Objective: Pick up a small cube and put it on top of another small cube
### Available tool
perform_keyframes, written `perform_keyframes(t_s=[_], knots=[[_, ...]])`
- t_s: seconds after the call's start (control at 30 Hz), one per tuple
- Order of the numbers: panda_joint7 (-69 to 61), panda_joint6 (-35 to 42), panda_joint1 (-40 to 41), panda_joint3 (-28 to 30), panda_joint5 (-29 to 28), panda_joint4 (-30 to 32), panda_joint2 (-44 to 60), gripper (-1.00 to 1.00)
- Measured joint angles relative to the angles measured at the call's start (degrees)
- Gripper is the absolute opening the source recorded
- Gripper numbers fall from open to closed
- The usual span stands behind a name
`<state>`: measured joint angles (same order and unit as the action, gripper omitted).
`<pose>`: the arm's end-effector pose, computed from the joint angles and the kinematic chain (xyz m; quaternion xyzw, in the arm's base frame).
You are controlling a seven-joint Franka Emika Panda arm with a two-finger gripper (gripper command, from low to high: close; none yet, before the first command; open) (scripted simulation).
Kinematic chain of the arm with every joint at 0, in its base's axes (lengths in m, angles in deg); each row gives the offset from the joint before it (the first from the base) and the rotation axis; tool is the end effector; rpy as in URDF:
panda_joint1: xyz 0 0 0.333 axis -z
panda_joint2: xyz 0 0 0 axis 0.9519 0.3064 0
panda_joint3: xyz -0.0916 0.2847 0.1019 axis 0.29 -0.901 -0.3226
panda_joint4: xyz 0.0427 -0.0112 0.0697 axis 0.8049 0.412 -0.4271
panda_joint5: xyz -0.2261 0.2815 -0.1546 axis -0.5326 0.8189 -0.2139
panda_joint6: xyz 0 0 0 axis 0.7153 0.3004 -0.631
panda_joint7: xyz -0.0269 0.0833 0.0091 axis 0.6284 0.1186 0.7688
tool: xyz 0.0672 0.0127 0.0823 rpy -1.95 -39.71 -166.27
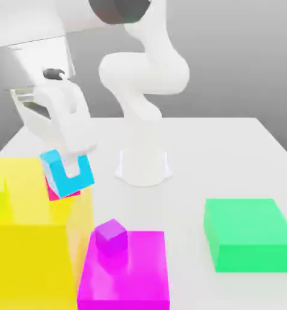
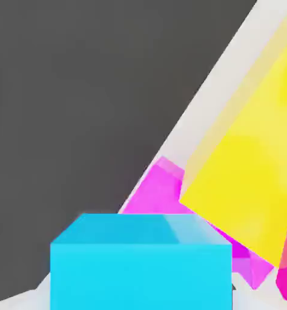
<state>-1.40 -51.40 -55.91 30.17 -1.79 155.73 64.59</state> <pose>0.4969 -0.1652 0.4709 -0.5936 0.7979 0.0290 0.1006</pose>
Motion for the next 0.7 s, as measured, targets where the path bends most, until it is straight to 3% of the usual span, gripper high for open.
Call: perform_keyframes(t_s=[0.33, 0.47, 0.5, 0.7], knots=[[1.4, 4.0, 5.1, 2.4, -11.0, -3.6, 1.8, -1.00], [0.9, -3.8, 5.1, 2.4, -12.3, 1.7, 5.1, -1.00], [0.9, -5.0, 5.1, 2.5, -12.3, 2.5, 5.5, 1.00], [0.9, -5.6, 5.0, 2.5, -12.4, 2.9, 5.8, 1.00]])
